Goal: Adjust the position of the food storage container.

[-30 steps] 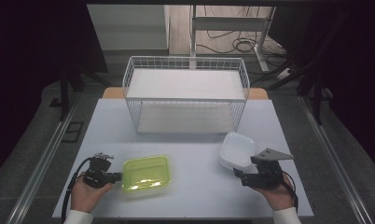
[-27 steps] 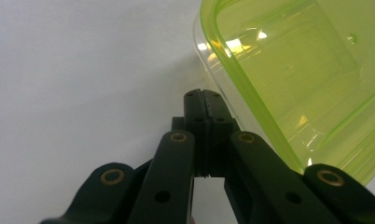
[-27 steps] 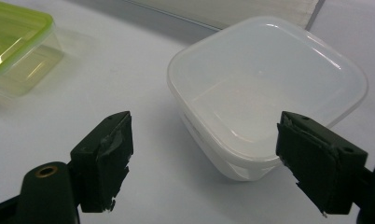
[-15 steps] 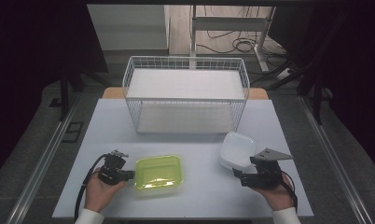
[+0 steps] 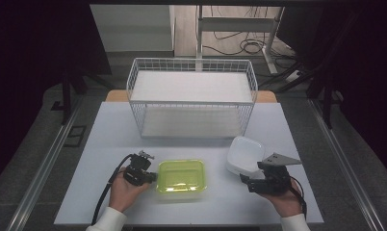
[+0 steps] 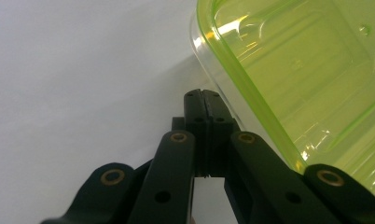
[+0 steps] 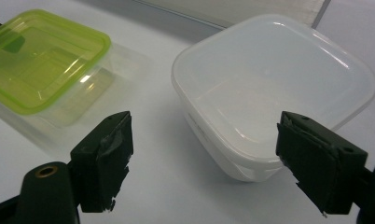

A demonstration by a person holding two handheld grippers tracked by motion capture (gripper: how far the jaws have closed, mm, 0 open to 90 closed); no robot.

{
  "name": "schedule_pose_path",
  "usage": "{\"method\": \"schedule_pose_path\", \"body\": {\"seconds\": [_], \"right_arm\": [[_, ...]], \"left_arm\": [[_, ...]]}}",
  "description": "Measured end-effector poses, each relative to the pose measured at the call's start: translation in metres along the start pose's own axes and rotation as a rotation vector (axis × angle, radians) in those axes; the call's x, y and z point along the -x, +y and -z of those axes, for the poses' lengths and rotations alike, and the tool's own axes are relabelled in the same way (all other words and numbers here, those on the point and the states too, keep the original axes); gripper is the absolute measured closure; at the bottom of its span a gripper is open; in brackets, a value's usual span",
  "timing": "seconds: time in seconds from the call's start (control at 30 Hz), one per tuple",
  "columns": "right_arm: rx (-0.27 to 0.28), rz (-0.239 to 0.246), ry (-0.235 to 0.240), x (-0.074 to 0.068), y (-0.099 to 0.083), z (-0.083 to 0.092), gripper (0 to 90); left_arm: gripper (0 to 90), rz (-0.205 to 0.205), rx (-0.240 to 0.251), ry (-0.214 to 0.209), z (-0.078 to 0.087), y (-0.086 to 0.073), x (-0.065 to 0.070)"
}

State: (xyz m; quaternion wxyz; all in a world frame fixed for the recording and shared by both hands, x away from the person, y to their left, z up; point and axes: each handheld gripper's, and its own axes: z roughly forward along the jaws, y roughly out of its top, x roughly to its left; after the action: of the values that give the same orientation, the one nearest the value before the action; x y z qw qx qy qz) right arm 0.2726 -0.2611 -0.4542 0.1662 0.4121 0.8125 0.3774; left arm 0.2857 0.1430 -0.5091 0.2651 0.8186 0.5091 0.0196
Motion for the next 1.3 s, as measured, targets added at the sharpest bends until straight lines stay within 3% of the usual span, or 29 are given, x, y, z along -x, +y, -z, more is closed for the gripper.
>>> {"method": "schedule_pose_path", "body": {"seconds": [0.53,0.73,0.8,0.97,1.03,1.17,1.3], "right_arm": [[-0.004,0.008,-0.005,-0.001,0.001,-0.001,18.9],[0.020,0.004,-0.012,-0.002,0.002,0.003,18.9],[0.035,0.004,-0.005,-0.004,0.003,0.003,18.3],[0.059,-0.003,0.022,-0.012,0.005,0.003,16.5],[0.063,-0.011,0.042,-0.015,0.007,0.002,16.5],[0.060,-0.031,0.081,-0.020,0.009,0.000,16.7],[0.059,-0.035,0.096,-0.023,0.010,-0.001,16.7]], "left_arm": [[89.8,-0.018,0.019,-0.007,-0.005,0.005,0.004],[88.4,0.020,0.083,-0.022,0.018,-0.005,-0.002],[82.3,0.026,0.111,-0.025,0.027,-0.012,-0.003],[49.4,0.049,0.180,-0.064,0.045,-0.022,-0.006],[41.1,0.057,0.207,-0.065,0.053,-0.024,-0.006],[31.5,0.055,0.237,-0.075,0.062,-0.026,-0.006],[28.4,0.059,0.242,-0.076,0.061,-0.028,-0.006]]}}
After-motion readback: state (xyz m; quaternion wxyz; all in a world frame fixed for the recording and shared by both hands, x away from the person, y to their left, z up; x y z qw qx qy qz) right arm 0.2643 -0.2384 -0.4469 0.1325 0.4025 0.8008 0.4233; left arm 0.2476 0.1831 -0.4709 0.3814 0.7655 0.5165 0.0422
